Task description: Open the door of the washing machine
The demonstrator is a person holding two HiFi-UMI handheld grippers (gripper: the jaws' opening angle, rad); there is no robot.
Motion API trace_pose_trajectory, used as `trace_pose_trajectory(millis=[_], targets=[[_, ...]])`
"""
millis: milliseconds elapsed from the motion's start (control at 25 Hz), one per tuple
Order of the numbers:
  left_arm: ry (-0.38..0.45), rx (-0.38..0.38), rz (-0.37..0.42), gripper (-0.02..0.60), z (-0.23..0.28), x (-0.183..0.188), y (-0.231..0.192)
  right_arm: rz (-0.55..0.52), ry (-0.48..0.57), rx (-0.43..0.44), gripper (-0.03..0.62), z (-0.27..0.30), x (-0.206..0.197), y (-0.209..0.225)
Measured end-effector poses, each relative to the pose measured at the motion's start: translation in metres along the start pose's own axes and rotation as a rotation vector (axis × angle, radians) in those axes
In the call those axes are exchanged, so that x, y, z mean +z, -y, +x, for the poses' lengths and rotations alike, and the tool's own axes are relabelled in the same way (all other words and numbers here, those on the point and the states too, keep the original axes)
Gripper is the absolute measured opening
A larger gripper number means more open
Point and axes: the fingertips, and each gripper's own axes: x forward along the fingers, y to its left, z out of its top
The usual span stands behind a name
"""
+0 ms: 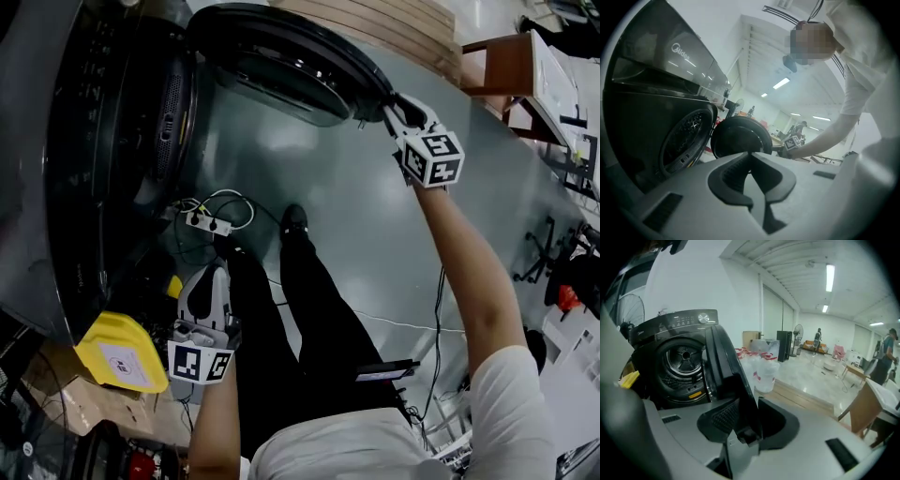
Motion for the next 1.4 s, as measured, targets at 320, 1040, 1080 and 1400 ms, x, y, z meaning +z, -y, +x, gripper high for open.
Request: trace_pose_trajectory(millis=[320,1040,1080,1400], targets=[[0.040,0.055,-0.049,0.020,0.033,-0.007,0.019,0.018,0.095,-0.056,0.098,-0.001,0.039,0.058],[0.139,-0.118,0.228,0.020,-0.033,0.166,0.086,0.082,0.592,0.143,0.051,-0.296,0.191,-0.184],[0.148,-0.133,0.244,0.019,-0.045,0.179,0.094,0.083,0.625,0.124,0.051,-0.323,0.204,-0.193],[0.368,-0.230,0.325,0.019,-0.163,0.284,0.147,0.006,0.834,-0.024,0.049,-0.499,0.265,-0.249]])
